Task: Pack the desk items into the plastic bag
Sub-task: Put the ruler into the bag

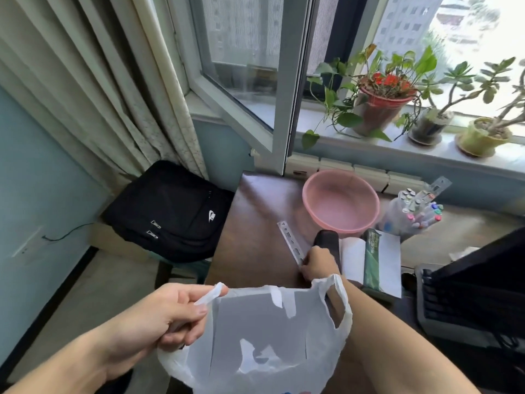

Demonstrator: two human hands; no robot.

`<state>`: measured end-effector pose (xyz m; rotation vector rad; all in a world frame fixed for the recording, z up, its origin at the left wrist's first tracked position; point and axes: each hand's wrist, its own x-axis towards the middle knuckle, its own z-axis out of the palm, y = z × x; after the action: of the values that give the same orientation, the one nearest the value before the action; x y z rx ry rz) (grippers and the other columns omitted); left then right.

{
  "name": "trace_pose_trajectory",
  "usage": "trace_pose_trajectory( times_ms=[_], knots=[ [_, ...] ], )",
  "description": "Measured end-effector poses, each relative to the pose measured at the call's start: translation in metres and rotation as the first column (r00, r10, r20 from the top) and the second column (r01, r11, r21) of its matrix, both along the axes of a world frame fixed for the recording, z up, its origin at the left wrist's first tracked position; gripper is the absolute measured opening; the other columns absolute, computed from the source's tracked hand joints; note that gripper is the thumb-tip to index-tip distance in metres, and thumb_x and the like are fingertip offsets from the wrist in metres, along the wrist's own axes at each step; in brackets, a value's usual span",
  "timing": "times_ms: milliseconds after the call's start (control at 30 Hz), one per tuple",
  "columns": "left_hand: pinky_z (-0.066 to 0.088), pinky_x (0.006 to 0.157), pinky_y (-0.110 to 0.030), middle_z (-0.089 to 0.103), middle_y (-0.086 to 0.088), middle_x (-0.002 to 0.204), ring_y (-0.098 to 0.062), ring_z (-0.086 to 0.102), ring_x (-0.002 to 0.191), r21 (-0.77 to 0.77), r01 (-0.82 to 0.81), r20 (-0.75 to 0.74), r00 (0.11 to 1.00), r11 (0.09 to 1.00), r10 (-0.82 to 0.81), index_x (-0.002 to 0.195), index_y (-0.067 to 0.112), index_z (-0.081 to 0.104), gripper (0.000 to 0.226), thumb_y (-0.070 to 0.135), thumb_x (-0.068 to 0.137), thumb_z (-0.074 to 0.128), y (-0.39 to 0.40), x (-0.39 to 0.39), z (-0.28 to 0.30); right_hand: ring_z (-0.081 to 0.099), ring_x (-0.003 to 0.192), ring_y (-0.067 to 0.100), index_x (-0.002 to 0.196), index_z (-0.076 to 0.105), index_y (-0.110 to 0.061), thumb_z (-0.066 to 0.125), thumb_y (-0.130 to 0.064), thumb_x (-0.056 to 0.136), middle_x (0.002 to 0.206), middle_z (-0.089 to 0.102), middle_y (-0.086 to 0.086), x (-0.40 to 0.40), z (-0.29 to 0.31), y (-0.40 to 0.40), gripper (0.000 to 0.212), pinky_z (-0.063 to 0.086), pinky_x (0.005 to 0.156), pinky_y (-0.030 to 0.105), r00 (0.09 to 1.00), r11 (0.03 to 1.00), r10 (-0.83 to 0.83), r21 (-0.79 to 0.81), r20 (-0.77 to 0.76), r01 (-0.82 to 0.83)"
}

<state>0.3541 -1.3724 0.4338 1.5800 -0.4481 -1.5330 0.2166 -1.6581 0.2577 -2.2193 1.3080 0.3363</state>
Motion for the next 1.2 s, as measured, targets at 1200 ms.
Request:
trace_pose_trajectory(
  times_ms=[1200],
  knots=[
    [0.022, 0.049, -0.025, 0.049, -0.010, 0.058, -0.008, 0.024, 0.038, -0.035, -0.078, 0.056, 0.995, 0.996, 0.080, 0.127, 0.018, 0.062, 0.038, 0.005, 0.099, 0.040, 0.007, -0.017, -0.001, 0.075, 0.073, 0.022, 0.077, 0.063, -0.009, 0.057, 0.000, 0.084, 0.080, 0.076, 0.011, -0.039, 0.150, 0.120, 0.012, 0.061, 0.075, 0.043, 0.891, 0.930, 0.266, 0.147, 0.368, -0.338]
  ],
)
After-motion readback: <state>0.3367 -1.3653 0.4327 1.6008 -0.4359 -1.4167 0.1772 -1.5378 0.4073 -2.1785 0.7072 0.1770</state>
